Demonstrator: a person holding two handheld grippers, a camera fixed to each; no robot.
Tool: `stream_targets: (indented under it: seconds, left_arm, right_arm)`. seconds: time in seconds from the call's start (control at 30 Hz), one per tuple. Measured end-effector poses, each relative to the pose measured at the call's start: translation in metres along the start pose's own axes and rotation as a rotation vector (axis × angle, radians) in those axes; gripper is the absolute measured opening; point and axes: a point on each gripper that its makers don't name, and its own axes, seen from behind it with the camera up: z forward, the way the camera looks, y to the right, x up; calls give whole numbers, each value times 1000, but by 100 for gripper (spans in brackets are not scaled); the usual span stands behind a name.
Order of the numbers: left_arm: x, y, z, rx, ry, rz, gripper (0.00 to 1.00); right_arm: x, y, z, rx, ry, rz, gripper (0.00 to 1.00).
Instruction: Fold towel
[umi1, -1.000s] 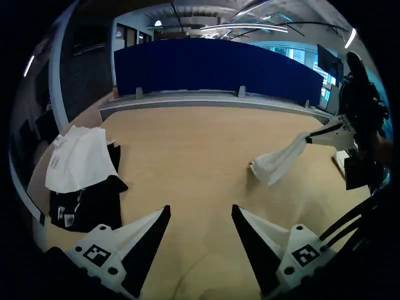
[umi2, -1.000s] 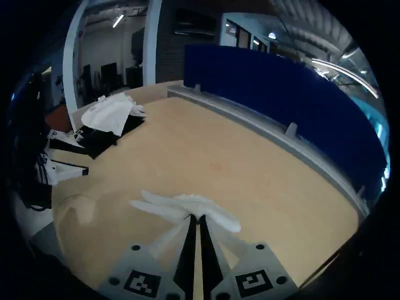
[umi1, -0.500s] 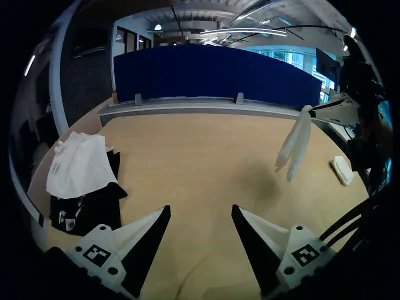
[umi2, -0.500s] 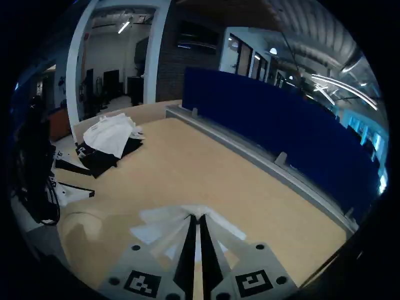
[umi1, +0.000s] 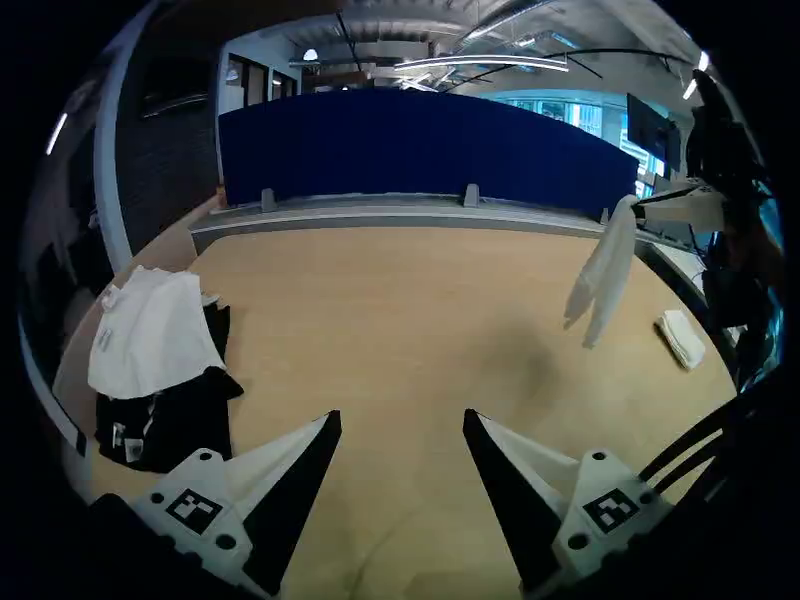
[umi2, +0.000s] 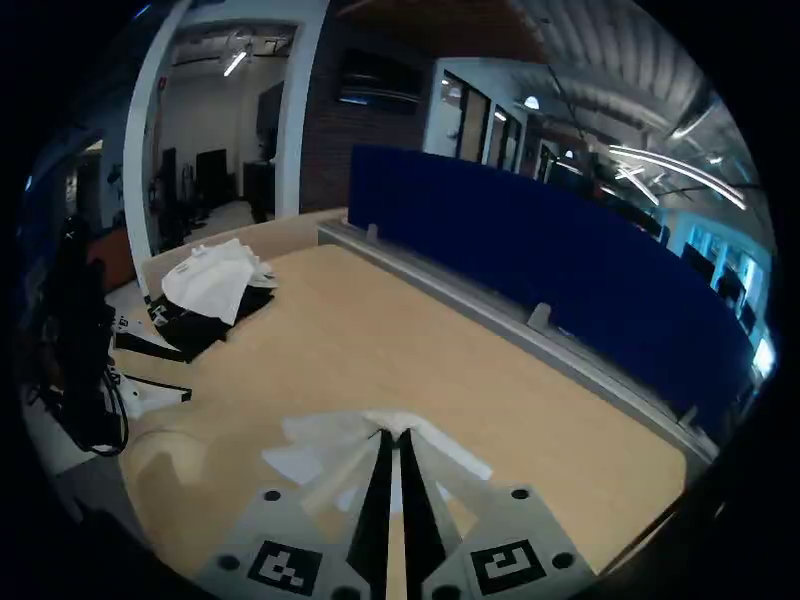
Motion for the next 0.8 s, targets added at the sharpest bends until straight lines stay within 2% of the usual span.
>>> stream_targets:
  seconds: [0.27,0.8]
  left_arm:
    - [1,8,3,-8,-7,16,90]
    - [-1,22,9,-6,-29,43,90]
  right_arm:
    - [-17,36,-27,-35,-10,10,5]
    - [-80,154,-85,-149,-55,85,5]
